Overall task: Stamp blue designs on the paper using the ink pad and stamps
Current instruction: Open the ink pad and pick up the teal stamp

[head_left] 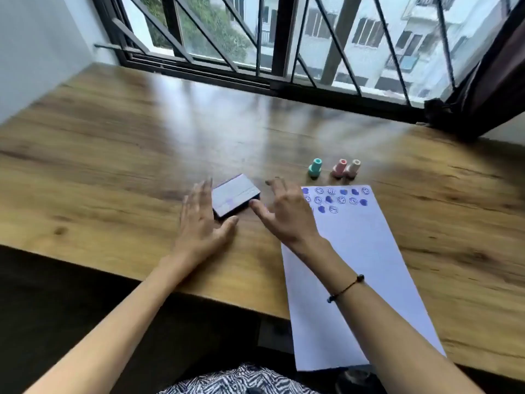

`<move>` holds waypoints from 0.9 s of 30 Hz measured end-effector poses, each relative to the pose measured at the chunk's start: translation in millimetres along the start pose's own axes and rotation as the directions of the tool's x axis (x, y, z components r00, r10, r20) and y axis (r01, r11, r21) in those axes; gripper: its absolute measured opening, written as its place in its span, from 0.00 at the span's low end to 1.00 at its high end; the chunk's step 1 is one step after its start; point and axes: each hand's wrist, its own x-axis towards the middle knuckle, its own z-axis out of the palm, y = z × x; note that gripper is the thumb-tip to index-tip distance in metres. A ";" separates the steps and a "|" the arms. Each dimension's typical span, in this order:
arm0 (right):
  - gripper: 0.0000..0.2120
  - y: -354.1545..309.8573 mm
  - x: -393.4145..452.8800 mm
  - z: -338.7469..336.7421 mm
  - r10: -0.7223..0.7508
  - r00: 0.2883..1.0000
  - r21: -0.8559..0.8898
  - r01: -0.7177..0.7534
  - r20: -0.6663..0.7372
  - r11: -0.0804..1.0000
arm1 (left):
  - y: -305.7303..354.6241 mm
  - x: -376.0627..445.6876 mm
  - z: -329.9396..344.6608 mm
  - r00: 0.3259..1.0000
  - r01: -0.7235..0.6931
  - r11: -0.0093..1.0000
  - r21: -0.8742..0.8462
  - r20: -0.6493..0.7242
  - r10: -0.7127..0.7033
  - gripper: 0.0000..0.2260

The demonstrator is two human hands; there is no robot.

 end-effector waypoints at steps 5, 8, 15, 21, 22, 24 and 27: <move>0.36 -40.7 21.9 27.8 0.031 0.993 -0.163 -0.012 0.113 0.987 | -14.4 3.5 -7.5 0.996 0.039 0.999 0.011 -0.075 -0.038 0.45; 0.40 -50.4 30.1 38.9 0.048 0.986 -0.309 0.004 0.162 0.951 | -15.9 1.7 -3.5 0.995 0.020 1.000 0.012 -0.100 -0.018 0.43; 0.35 -52.8 43.5 41.8 0.073 0.980 -0.333 -0.007 0.187 0.943 | -13.9 1.3 -6.3 0.992 0.014 0.999 -0.044 -0.123 -0.019 0.41; 0.35 -43.3 66.1 10.9 0.103 0.948 -0.137 -0.064 0.301 0.988 | -17.4 4.8 -8.4 0.992 0.027 0.999 -0.043 -0.119 -0.032 0.46; 0.28 -40.0 72.2 1.4 0.110 0.934 -0.030 -0.106 0.340 0.994 | -16.9 4.8 -8.6 0.992 0.019 0.999 -0.035 -0.123 -0.023 0.46; 0.15 -31.3 82.4 -17.4 0.124 0.884 0.245 -0.256 0.450 0.935 | -16.4 4.7 -8.7 0.991 0.004 1.000 -0.026 -0.136 -0.008 0.45; 0.06 -14.5 98.0 -33.9 0.136 0.838 0.492 -0.434 0.529 0.755 | -18.3 4.3 -6.8 0.991 0.002 1.000 -0.022 -0.134 -0.005 0.45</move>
